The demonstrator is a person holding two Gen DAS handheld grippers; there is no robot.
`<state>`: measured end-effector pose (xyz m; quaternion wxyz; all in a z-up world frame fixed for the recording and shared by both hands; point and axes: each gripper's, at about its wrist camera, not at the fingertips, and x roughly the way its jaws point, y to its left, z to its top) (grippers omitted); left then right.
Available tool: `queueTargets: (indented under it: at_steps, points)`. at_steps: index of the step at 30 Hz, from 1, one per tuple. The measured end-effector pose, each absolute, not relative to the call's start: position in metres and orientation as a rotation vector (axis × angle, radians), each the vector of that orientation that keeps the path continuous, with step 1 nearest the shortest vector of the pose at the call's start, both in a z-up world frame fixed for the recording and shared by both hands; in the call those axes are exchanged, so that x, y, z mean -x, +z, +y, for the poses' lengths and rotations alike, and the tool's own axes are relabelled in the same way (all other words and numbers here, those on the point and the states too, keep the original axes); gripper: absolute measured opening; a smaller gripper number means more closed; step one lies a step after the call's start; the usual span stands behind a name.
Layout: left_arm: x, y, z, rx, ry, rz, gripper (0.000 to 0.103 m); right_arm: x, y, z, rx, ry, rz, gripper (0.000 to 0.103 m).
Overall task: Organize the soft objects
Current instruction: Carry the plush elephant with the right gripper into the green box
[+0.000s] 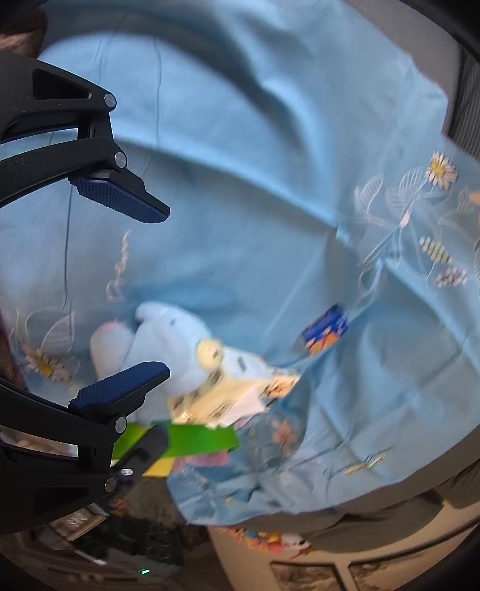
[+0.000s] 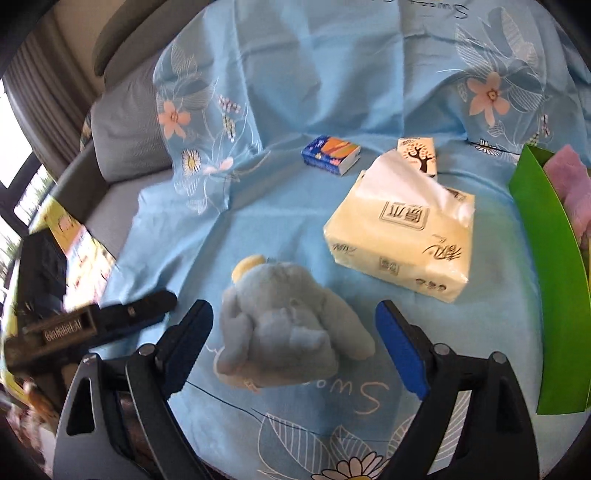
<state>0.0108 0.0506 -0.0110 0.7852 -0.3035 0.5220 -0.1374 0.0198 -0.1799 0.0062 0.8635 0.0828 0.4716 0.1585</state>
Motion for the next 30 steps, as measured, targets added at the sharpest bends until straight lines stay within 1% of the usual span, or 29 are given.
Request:
queueTargets:
  at_steps: [4,7,9,11,14,15,17,22,25,27,30]
  points:
    - [-0.006,-0.009,0.017,0.610,-0.408,1.148,0.078,-0.031,-0.003,-0.192,-0.279,0.364,1.035,0.090]
    - [-0.004,-0.012,-0.005,0.602,-0.491,1.180,0.078,-0.038,-0.016,-0.192,-0.330,0.388,1.095,0.087]
    - [-0.003,-0.010,-0.015,0.556,-0.486,1.173,0.078,-0.040,-0.022,-0.191,-0.347,0.414,1.117,0.080]
    - [-0.001,-0.009,-0.025,0.507,-0.469,1.156,0.078,-0.044,-0.029,-0.186,-0.358,0.445,1.142,0.077]
    - [-0.001,-0.012,-0.034,0.458,-0.438,1.139,0.075,-0.047,-0.040,-0.180,-0.341,0.461,1.180,0.069]
    - [-0.002,-0.013,-0.036,0.436,-0.416,1.134,0.068,-0.047,-0.042,-0.179,-0.344,0.473,1.180,0.069]
    - [-0.003,-0.017,-0.038,0.419,-0.406,1.122,0.067,-0.048,-0.045,-0.179,-0.352,0.488,1.180,0.068]
    - [-0.002,-0.013,-0.045,0.358,-0.391,1.071,0.064,-0.055,-0.055,-0.185,-0.389,0.518,1.200,0.067]
    - [-0.002,-0.012,-0.051,0.316,-0.378,1.057,0.063,-0.054,-0.061,-0.180,-0.383,0.530,1.211,0.066]
    - [0.000,-0.006,-0.054,0.308,-0.382,1.037,0.063,-0.050,-0.056,-0.181,-0.378,0.529,1.187,0.062]
    - [0.005,0.010,-0.059,0.288,-0.412,0.974,0.063,-0.045,-0.042,-0.192,-0.420,0.532,1.147,0.061]
